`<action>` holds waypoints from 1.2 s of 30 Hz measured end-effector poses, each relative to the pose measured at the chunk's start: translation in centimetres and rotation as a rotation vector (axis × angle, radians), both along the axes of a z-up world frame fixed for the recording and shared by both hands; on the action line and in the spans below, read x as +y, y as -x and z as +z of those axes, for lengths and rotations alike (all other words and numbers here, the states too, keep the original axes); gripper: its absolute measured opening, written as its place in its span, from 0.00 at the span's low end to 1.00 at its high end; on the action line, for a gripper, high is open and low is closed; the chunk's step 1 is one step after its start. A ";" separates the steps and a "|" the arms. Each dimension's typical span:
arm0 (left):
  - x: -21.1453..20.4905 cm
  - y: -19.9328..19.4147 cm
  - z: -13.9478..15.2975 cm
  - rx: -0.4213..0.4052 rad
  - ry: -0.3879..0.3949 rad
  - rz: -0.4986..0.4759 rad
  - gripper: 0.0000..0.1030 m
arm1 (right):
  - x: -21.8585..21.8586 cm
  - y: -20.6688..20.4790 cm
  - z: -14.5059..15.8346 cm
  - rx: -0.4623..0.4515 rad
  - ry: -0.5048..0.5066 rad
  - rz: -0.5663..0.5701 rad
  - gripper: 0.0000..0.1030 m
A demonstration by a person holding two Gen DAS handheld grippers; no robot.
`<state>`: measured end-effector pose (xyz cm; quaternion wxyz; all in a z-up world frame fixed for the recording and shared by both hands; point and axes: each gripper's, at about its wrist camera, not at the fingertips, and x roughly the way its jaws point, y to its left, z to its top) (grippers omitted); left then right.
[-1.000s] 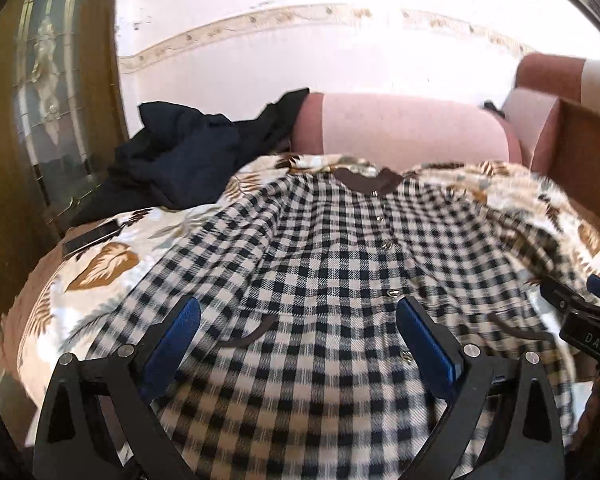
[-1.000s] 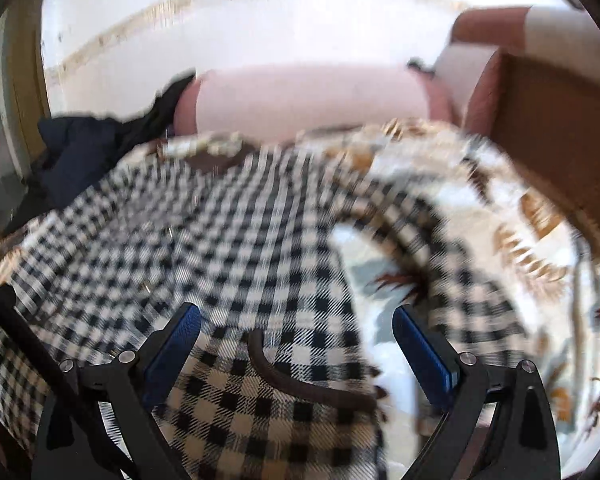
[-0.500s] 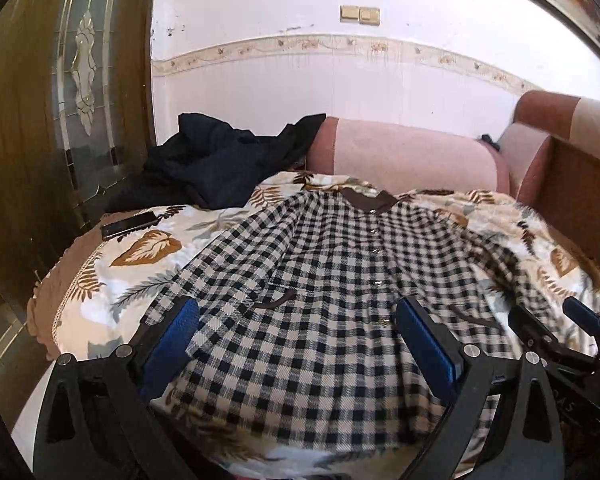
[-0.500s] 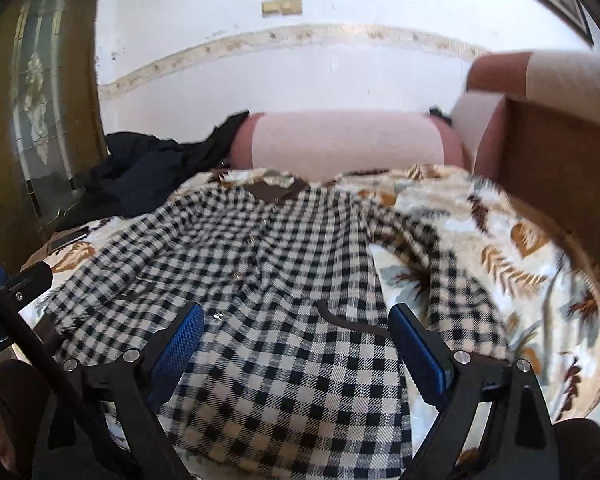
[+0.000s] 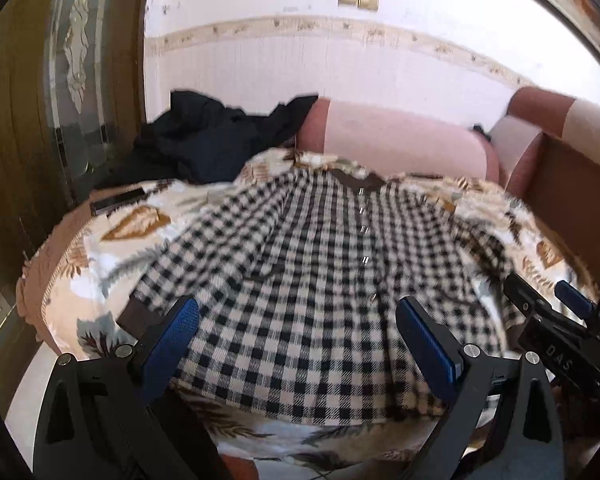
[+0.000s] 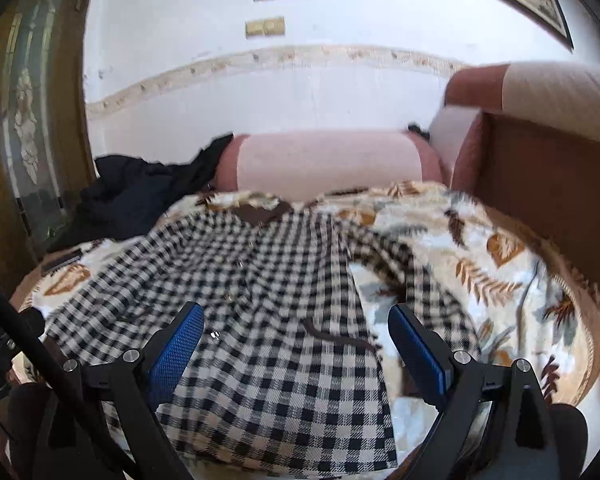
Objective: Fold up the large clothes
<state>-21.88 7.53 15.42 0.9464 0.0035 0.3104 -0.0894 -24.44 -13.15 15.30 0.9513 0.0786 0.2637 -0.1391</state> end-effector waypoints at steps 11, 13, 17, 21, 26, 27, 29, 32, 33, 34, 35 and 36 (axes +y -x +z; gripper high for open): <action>-2.0 -4.7 -6.3 0.195 -0.042 -0.006 0.96 | -0.8 -4.6 -7.1 0.141 -0.003 0.042 0.90; -2.4 -5.4 -6.9 0.209 -0.053 -0.014 0.96 | -1.3 -4.9 -7.6 0.141 -0.010 0.038 0.90; -3.1 -6.2 -7.9 0.237 -0.061 -0.025 0.96 | -2.1 -5.8 -8.6 0.165 -0.038 0.026 0.90; -3.2 -6.7 -8.6 0.260 -0.063 -0.020 0.96 | -2.6 -6.2 -9.5 0.194 -0.048 0.020 0.90; -3.0 -7.1 -8.8 0.270 -0.049 -0.007 0.96 | -2.6 -5.8 -8.6 0.171 -0.092 0.037 0.90; -3.0 -7.2 -8.9 0.271 -0.047 -0.006 0.96 | -2.4 -5.5 -8.4 0.148 -0.059 0.031 0.90; -2.9 -7.4 -9.0 0.273 -0.048 -0.001 0.96 | -2.0 -5.5 -8.5 0.142 -0.019 0.024 0.90; -2.7 -7.7 -9.3 0.285 -0.042 0.003 0.96 | -1.9 -6.0 -8.7 0.182 -0.074 0.056 0.90; -2.6 -7.7 -9.4 0.287 -0.039 0.002 0.96 | -1.8 -5.9 -8.6 0.183 -0.084 0.058 0.90; -2.6 -7.8 -9.5 0.287 -0.036 0.000 0.96 | -1.7 -5.7 -8.3 0.176 -0.086 0.063 0.90; -2.6 -7.8 -9.5 0.287 -0.033 -0.003 0.96 | -1.5 -5.5 -8.1 0.158 -0.076 0.068 0.90; -2.5 -7.7 -9.4 0.287 -0.032 -0.007 0.96 | -1.2 -5.1 -7.9 0.131 -0.043 0.065 0.90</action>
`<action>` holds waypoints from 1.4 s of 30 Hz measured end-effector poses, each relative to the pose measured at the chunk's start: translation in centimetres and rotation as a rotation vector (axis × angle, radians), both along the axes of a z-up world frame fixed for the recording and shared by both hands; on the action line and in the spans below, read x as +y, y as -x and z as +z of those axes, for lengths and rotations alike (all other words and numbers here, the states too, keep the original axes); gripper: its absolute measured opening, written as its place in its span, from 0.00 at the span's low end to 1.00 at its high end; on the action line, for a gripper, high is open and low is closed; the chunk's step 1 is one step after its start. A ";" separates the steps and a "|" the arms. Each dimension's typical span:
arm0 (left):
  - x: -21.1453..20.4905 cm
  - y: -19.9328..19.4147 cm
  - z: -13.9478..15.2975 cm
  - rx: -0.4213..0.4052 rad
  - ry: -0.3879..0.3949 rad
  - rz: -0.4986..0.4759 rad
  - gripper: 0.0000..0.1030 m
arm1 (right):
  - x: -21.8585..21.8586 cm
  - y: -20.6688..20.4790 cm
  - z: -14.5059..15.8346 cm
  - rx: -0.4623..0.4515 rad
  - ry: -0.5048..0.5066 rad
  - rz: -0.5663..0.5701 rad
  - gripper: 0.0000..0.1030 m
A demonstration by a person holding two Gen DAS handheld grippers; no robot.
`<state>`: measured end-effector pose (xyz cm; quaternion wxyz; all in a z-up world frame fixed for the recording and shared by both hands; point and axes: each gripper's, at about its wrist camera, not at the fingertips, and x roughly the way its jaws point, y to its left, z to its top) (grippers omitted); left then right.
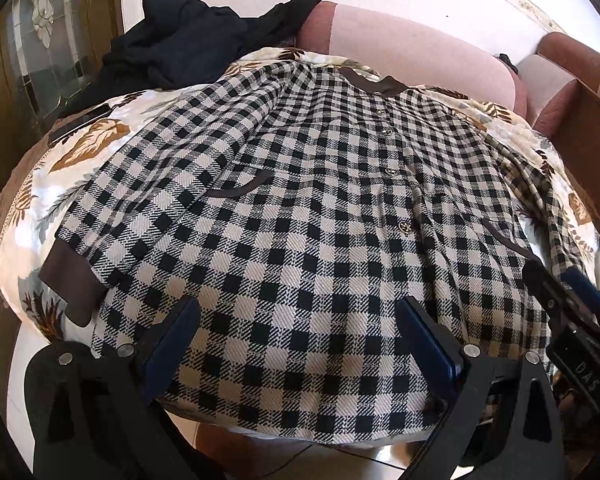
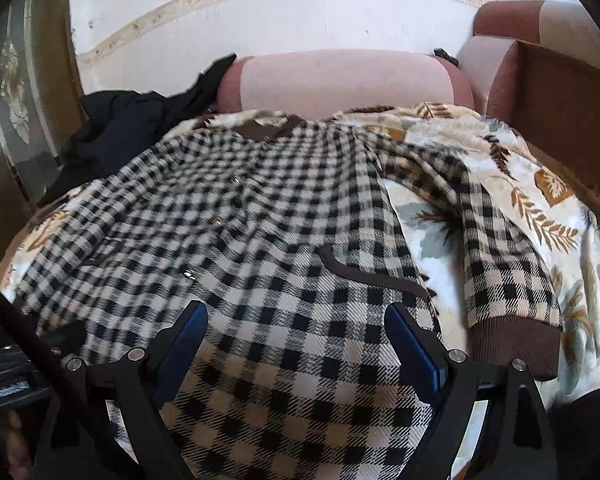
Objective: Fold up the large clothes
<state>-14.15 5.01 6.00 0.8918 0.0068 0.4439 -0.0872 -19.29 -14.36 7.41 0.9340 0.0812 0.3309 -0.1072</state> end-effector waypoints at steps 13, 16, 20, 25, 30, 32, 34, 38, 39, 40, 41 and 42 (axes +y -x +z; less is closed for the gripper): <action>10.8 -4.3 3.7 -0.107 -0.020 0.217 0.96 | 1.7 0.5 1.0 -0.020 0.088 0.033 0.90; 14.8 -6.7 2.4 -0.089 -0.050 0.274 0.96 | 1.3 0.1 0.1 0.017 0.041 0.037 0.90; 18.0 -9.7 -1.0 0.021 -0.047 0.260 0.77 | 0.9 0.0 -0.3 0.030 0.050 0.017 0.90; 18.8 -10.7 -2.9 0.077 0.023 0.230 0.12 | 1.1 -0.5 -0.6 0.040 0.065 0.015 0.90; 20.8 -11.6 -0.8 0.030 0.017 0.310 0.07 | 1.6 -0.8 -1.0 0.059 0.089 0.029 0.90; 22.4 -12.5 0.6 -0.003 -0.005 0.368 0.07 | 1.5 -0.8 -1.1 0.063 0.092 0.023 0.90; 23.4 -13.4 2.0 -0.033 -0.034 0.412 0.07 | 1.3 -0.8 -1.1 0.065 0.090 0.019 0.90; 24.7 -16.6 3.9 -0.096 -0.147 0.473 0.07 | 1.3 -1.0 -1.4 0.076 0.091 0.020 0.90; 24.9 -17.5 4.0 -0.099 -0.162 0.485 0.07 | 1.4 -1.1 -1.5 0.079 0.094 0.022 0.90; 25.3 -18.0 4.2 -0.101 -0.169 0.493 0.07 | 1.5 -1.1 -1.6 0.082 0.098 0.025 0.90; 25.5 -19.0 4.2 -0.102 -0.178 0.503 0.07 | 1.6 -1.2 -1.6 0.084 0.101 0.027 0.90; 25.5 -19.8 4.2 -0.105 -0.197 0.515 0.07 | 1.7 -1.2 -1.7 0.086 0.105 0.029 0.90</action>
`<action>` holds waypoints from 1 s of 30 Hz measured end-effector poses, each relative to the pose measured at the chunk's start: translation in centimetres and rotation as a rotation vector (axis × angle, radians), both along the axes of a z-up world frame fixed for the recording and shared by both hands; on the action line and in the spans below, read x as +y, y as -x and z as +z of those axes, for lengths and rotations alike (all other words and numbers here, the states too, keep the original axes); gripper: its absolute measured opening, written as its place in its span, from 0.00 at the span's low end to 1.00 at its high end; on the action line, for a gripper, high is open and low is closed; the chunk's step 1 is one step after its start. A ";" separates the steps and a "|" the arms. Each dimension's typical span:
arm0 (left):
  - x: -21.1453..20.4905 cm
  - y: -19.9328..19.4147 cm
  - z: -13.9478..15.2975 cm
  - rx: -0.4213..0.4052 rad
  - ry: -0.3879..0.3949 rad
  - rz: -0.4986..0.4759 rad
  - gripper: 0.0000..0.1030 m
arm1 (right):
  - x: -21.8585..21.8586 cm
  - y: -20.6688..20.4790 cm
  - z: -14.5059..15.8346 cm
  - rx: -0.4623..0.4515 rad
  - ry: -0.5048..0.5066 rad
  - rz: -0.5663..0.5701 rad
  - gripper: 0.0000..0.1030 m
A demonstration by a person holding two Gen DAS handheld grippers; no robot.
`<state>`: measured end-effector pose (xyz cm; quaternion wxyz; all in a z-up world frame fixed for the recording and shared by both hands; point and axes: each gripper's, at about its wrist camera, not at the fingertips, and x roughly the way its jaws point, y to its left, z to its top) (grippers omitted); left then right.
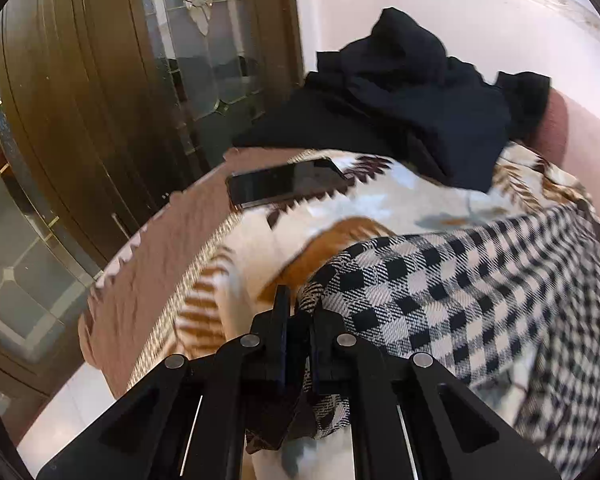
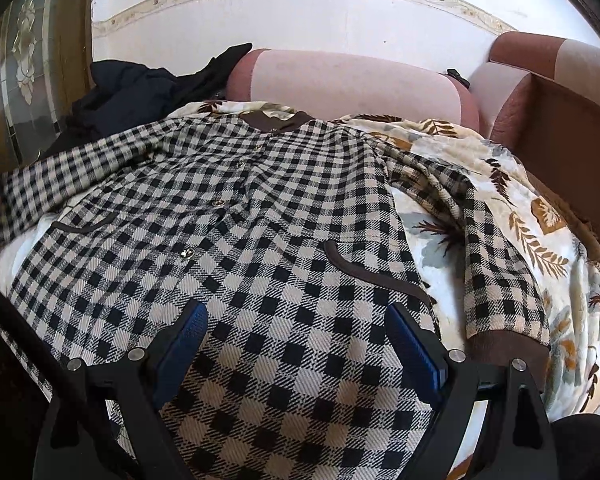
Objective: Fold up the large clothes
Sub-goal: 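Grasp the brown-cuffed sleeve end with the right gripper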
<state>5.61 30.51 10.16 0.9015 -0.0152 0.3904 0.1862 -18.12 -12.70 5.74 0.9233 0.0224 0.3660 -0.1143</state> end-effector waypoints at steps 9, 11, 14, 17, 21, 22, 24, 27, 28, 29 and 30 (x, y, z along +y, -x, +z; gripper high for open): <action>0.1 -1.3 -0.8 -0.009 0.010 0.053 0.32 | -0.7 -0.4 -0.2 0.009 -0.015 -0.006 0.90; -0.5 0.1 -0.1 -0.051 0.040 0.026 0.57 | -2.0 -0.3 0.6 0.000 -0.029 -0.022 0.90; -2.5 2.9 1.3 -0.110 0.092 -0.045 0.62 | -6.3 0.9 3.6 -0.047 -0.063 -0.098 0.89; -5.4 5.5 1.9 -0.124 0.151 -0.141 0.64 | -11.7 2.5 6.3 -0.037 -0.117 -0.174 0.89; -9.9 8.8 1.3 -0.104 0.217 -0.265 0.66 | -19.9 4.1 7.6 0.078 -0.215 -0.278 0.90; -11.2 9.6 1.0 -0.094 0.235 -0.299 0.66 | -21.4 4.4 7.3 0.115 -0.253 -0.286 0.90; -13.3 10.8 0.4 -0.071 0.257 -0.347 0.66 | -22.4 4.9 6.4 0.144 -0.292 -0.266 0.90; -16.7 12.9 -1.1 -0.020 0.307 -0.418 0.66 | -20.4 4.9 5.0 0.181 -0.264 -0.170 0.90; -17.6 13.4 -1.5 -0.002 0.325 -0.432 0.66 | -18.9 4.7 4.4 0.201 -0.239 -0.115 0.90; -18.2 13.9 -1.9 0.011 0.340 -0.441 0.66 | -17.4 4.4 3.8 0.231 -0.200 -0.058 0.90; -19.0 14.5 -2.5 0.033 0.366 -0.454 0.66 | -16.4 4.0 3.2 0.257 -0.159 -0.022 0.90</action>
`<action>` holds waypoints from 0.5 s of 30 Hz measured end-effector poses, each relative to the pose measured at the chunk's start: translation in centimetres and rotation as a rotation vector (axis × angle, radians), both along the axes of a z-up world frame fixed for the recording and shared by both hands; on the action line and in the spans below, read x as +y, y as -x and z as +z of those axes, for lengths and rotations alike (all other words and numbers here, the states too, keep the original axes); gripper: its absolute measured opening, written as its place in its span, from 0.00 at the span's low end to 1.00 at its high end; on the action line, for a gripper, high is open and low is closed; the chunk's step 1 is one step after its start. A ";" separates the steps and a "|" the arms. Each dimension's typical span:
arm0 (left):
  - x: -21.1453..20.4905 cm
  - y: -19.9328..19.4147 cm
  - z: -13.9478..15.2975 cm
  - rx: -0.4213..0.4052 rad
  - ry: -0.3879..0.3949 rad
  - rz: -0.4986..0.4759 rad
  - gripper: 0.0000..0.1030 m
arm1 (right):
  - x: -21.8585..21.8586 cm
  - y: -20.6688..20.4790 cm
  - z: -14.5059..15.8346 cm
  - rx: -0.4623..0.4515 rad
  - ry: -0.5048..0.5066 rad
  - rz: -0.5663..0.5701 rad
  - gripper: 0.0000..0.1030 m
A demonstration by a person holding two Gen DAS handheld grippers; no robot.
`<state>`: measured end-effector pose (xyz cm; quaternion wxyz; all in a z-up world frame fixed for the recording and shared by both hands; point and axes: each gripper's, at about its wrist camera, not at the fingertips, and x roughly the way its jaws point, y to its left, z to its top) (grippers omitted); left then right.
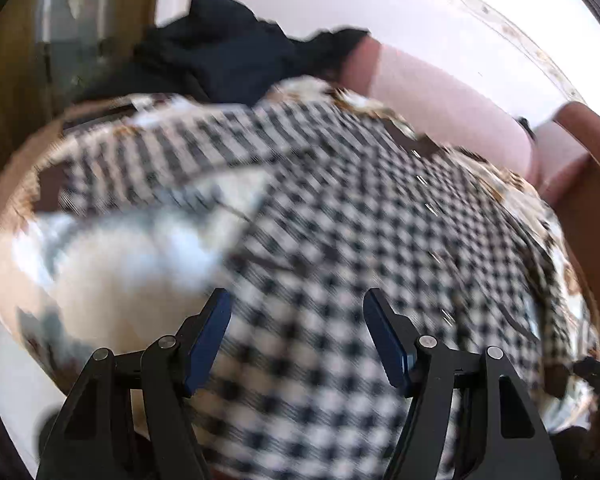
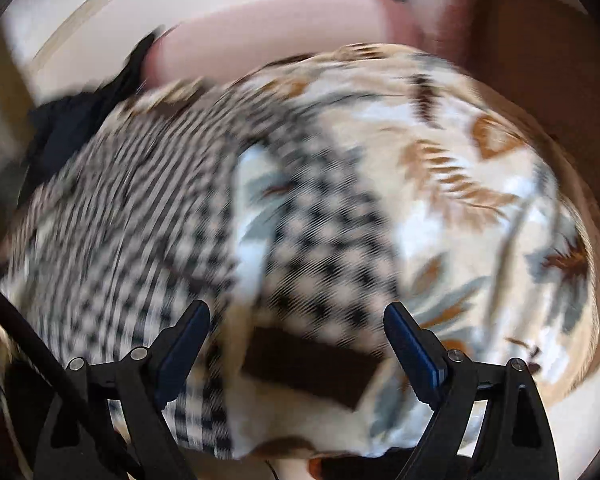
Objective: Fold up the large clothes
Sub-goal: 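Grasp the brown-cuffed sleeve end with the right gripper, then carry the held sleeve across the shirt body and open the right gripper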
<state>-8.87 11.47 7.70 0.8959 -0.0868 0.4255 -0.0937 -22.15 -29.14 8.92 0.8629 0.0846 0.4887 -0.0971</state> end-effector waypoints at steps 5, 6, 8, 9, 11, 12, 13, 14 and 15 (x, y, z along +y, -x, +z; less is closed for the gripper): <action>-2.8 2.0 -1.3 0.052 0.019 -0.058 0.66 | 3.7 -1.3 -3.8 0.153 0.268 0.148 0.79; -3.4 2.5 -1.3 0.047 0.004 -0.073 0.66 | 3.4 -1.6 -4.3 0.180 0.285 0.147 0.49; -4.0 3.1 -1.2 0.035 -0.016 -0.090 0.66 | 2.1 -1.7 -4.0 0.181 0.239 0.120 0.13; -4.2 3.6 -1.0 0.024 -0.024 -0.097 0.66 | 0.8 -1.5 -3.1 0.145 0.164 0.093 0.06; -4.3 4.0 -0.6 0.015 -0.031 -0.101 0.66 | -1.8 -1.0 -0.6 0.063 0.127 0.014 0.06; -4.2 4.1 -0.5 0.015 -0.030 -0.100 0.66 | -2.9 -1.0 0.2 0.029 0.120 -0.022 0.06; -4.1 4.1 -0.4 0.018 -0.025 -0.099 0.66 | -4.6 -0.7 1.6 -0.015 0.107 -0.078 0.05; -4.1 4.0 -0.3 0.021 -0.020 -0.098 0.66 | -6.2 -0.4 2.6 -0.046 0.100 -0.124 0.05; -4.1 4.1 -0.2 0.026 -0.011 -0.097 0.66 | -8.4 0.0 3.9 -0.081 0.108 -0.193 0.05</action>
